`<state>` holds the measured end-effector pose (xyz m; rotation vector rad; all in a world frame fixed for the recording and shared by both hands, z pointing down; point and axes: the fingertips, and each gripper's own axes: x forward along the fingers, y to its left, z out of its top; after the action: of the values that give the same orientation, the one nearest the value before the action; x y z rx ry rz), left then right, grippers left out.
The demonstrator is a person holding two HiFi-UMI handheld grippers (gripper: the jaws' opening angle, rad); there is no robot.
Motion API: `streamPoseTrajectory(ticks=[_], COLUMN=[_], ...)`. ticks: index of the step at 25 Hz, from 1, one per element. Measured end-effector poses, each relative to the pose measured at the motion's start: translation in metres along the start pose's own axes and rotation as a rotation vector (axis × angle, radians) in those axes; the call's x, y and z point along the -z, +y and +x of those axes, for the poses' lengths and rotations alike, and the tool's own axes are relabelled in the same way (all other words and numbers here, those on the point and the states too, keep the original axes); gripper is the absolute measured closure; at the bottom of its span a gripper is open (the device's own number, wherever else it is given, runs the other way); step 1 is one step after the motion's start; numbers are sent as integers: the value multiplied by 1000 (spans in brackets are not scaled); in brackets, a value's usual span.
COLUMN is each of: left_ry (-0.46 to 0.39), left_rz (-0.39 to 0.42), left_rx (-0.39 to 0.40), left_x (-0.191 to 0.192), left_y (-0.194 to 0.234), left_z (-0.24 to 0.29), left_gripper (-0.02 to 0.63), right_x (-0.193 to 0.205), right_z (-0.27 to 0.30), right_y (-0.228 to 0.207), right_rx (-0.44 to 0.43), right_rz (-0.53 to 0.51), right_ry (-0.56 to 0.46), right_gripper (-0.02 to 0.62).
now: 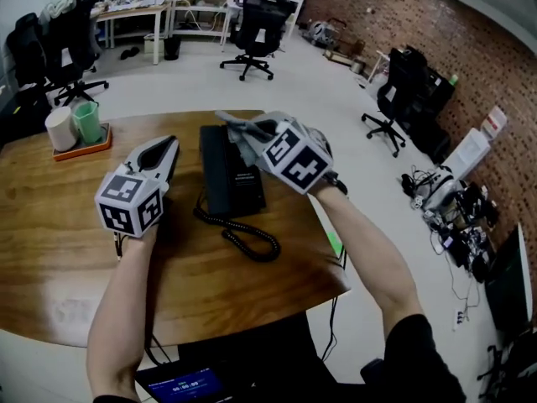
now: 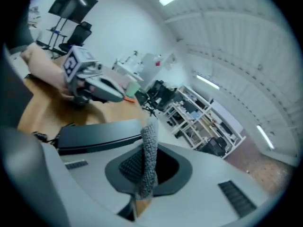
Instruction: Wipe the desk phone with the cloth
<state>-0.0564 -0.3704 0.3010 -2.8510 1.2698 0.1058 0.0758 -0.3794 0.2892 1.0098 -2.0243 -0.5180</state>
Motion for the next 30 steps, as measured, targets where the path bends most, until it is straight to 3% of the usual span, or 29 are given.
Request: streamPoseTrajectory(ticks=[2,6,15,17,21,22,24,28,30], left_ry=[-2,-2,1,3,13,14,12,4,2], left_rz=[-5,-4,1,0,5,6,6,0,0], left_rx=[-5,0,2,1,-2,-2,0,3,3], left_x=[1,-4,-4,-8,-11,-10,-7,-2,-2], left_y=[0,-10,-3,-7,-12,-14,-13,-1,-2], left_z=[-1,6,3,7,10,10,9,3,3], left_gripper=[606,606,606,606,606,606,606,606,606], right_x=[1,21,36,42,56,56,44,9,7], right_z=[22,31,-22,-41,-78,-81,-73,-27,-6], right_y=[-18,-19,75,94,136,135,109,16,-19], right_rx=[43,15,-137,-187,-402,-418,-335,-25,69], right_rz=[36,24,-179,-228,-334,-336,-284,-66,12], right_ry=[16,75,101,105,168,168,130,39,26], right_gripper=[569,569,569,569,569,569,569,569,569])
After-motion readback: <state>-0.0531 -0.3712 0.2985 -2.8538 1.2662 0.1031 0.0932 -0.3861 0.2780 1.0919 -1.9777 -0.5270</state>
